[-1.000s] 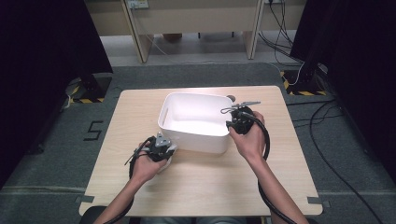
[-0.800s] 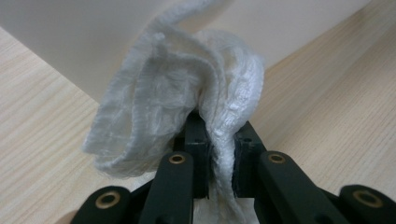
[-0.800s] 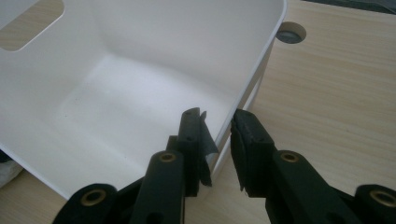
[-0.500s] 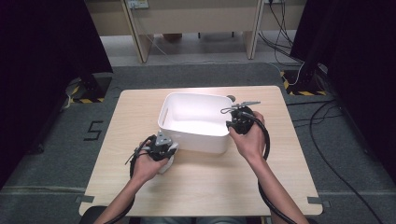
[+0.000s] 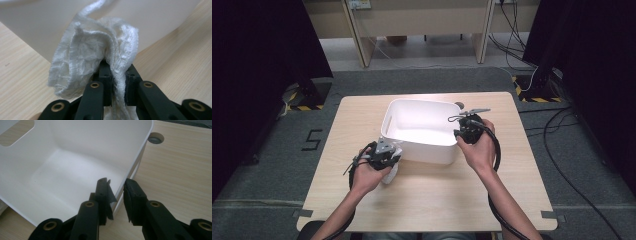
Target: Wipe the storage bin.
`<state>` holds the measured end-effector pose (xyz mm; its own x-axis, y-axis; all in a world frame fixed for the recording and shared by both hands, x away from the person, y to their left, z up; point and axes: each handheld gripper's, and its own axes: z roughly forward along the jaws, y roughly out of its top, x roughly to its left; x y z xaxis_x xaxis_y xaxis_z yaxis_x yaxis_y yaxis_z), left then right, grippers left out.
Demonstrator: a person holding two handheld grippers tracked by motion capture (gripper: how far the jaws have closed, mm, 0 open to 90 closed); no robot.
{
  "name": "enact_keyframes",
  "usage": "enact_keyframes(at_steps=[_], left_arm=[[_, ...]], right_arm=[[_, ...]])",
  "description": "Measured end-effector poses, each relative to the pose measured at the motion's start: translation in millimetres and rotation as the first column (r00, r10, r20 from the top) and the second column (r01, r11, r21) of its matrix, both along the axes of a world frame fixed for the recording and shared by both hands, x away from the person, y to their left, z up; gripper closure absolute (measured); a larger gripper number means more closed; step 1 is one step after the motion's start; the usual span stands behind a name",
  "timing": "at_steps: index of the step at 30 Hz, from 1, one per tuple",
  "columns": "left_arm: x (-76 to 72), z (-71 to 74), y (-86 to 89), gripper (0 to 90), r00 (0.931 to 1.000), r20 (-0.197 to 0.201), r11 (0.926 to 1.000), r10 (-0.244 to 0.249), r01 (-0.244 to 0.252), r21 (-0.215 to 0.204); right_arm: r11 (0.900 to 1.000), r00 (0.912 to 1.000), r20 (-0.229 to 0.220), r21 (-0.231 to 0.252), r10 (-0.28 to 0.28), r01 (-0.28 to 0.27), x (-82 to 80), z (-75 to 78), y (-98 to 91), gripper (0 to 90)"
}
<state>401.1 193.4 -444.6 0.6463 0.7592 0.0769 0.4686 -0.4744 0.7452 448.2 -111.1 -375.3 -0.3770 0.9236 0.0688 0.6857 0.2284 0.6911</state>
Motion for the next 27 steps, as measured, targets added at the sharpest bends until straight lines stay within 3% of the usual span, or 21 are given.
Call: enact_keyframes(at_steps=[14, 27], left_arm=[[-6.1, 26.5, 1.9, 79.8, 0.9979, 0.064, 0.9997, 0.008, -0.007, -0.025], [-6.7, 28.4, -3.4, 79.8, 0.9976, 0.069, 0.9998, -0.001, 0.002, -0.018]], right_arm=[[1.0000, 1.0000, 0.002, 0.002, 0.000, 0.000, 0.1, -0.3, 0.6, 74.3], [1.0000, 1.0000, 0.008, -0.004, 0.003, -0.003, 0.0, -0.4, 1.2, 74.3]])
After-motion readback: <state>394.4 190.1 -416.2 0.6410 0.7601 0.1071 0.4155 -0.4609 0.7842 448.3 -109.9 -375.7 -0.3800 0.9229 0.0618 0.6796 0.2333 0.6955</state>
